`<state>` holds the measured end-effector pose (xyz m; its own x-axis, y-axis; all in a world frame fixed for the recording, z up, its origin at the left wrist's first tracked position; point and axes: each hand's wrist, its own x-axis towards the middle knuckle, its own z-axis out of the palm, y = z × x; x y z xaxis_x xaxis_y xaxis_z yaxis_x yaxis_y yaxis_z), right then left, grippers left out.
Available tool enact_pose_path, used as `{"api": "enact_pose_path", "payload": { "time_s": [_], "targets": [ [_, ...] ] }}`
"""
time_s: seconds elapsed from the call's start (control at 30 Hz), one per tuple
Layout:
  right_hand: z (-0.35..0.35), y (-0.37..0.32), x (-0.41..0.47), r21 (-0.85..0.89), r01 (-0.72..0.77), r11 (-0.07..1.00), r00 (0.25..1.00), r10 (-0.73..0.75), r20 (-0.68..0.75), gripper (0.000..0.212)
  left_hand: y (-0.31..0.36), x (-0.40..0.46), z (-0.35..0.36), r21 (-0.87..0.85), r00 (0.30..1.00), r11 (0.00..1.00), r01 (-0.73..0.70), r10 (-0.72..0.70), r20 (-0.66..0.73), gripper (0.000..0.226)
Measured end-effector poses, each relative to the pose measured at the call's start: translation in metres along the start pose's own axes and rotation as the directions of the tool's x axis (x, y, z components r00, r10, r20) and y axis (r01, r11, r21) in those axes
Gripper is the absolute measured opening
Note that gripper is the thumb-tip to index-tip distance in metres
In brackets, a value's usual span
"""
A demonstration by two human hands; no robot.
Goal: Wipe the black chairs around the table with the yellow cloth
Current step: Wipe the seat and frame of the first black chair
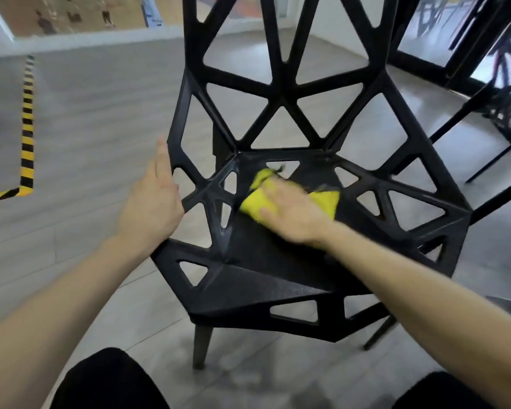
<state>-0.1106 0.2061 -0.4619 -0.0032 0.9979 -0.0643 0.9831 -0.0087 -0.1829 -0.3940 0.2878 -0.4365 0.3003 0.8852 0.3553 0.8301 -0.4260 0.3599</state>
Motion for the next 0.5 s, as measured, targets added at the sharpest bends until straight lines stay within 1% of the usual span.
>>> {"api": "enact_pose_path", "payload": {
  "time_s": [0.03, 0.07, 0.1, 0.13, 0.17, 0.2, 0.23, 0.27, 0.3, 0.33, 0.37, 0.4, 0.43, 0.5],
  "targets": [
    [0.005, -0.026, -0.025, 0.042, 0.154, 0.987, 0.987, -0.156, 0.037, 0.084, 0.0, -0.001, 0.0, -0.008, 1.0, 1.0, 0.009, -0.009, 0.002, 0.087],
    [0.008, -0.044, -0.048, 0.091, 0.273, 0.958, 0.956, -0.28, 0.086, 0.075, 0.0, -0.001, 0.0, -0.025, 1.0, 1.0, 0.01, -0.01, 0.004, 0.088],
    [0.007, -0.053, -0.065, 0.134, 0.344, 0.929, 0.926, -0.359, 0.113, 0.07, -0.002, -0.002, 0.0, -0.042, 1.0, 0.999, 0.001, -0.001, 0.004, 0.089],
    [0.005, -0.048, -0.071, 0.142, 0.365, 0.92, 0.917, -0.381, 0.116, 0.067, -0.003, -0.003, 0.0, -0.057, 1.0, 0.998, -0.009, 0.008, -0.001, 0.089],
    [0.002, -0.035, -0.065, 0.101, 0.342, 0.934, 0.931, -0.351, 0.101, 0.067, -0.005, -0.004, 0.0, -0.069, 1.0, 0.997, -0.019, 0.018, -0.01, 0.089],
    [0.0, -0.01, -0.05, 0.022, 0.267, 0.963, 0.961, -0.268, 0.065, 0.068, -0.005, -0.004, -0.001, -0.08, 0.999, 0.996, -0.028, 0.026, -0.024, 0.088],
    [-0.001, 0.021, -0.028, -0.072, 0.15, 0.986, 0.989, -0.151, -0.002, 0.071, -0.005, -0.004, 0.0, -0.093, 0.999, 0.995, -0.028, 0.025, -0.034, 0.087],
    [-0.003, 0.052, -0.003, -0.162, -0.003, 0.987, 0.996, -0.012, -0.093, 0.077, -0.006, -0.004, 0.0, -0.109, 0.999, 0.994, -0.029, 0.024, -0.04, 0.086],
    [-0.005, 0.081, 0.019, -0.183, -0.16, 0.97, 0.978, 0.13, -0.165, 0.083, -0.004, -0.005, 0.0, -0.137, 0.999, 0.99, -0.034, 0.028, -0.042, 0.085],
    [-0.007, 0.101, 0.039, -0.145, -0.287, 0.947, 0.947, 0.258, -0.191, 0.085, -0.003, -0.005, 0.001, -0.164, 0.998, 0.986, -0.041, 0.034, -0.044, 0.084],
    [-0.004, 0.11, 0.058, -0.091, -0.36, 0.928, 0.922, 0.339, -0.189, 0.083, -0.003, -0.005, 0.002, -0.177, 0.998, 0.983, -0.04, 0.033, -0.045, 0.083],
    [-0.001, 0.11, 0.073, -0.078, -0.383, 0.92, 0.912, 0.363, -0.19, 0.08, -0.003, -0.004, 0.004, -0.18, 0.999, 0.983, -0.033, 0.025, -0.048, 0.082],
    [0.0, 0.101, 0.08, -0.074, -0.358, 0.931, 0.922, 0.34, -0.187, 0.077, -0.003, -0.002, 0.004, -0.178, 0.999, 0.984, -0.021, 0.012, -0.051, 0.081],
    [0.001, 0.065, 0.07, -0.006, -0.179, 0.984, 0.976, 0.176, -0.129, 0.069, -0.003, -0.001, 0.004, -0.207, 0.999, 0.978, -0.002, -0.005, -0.035, 0.082]
  ]
}}
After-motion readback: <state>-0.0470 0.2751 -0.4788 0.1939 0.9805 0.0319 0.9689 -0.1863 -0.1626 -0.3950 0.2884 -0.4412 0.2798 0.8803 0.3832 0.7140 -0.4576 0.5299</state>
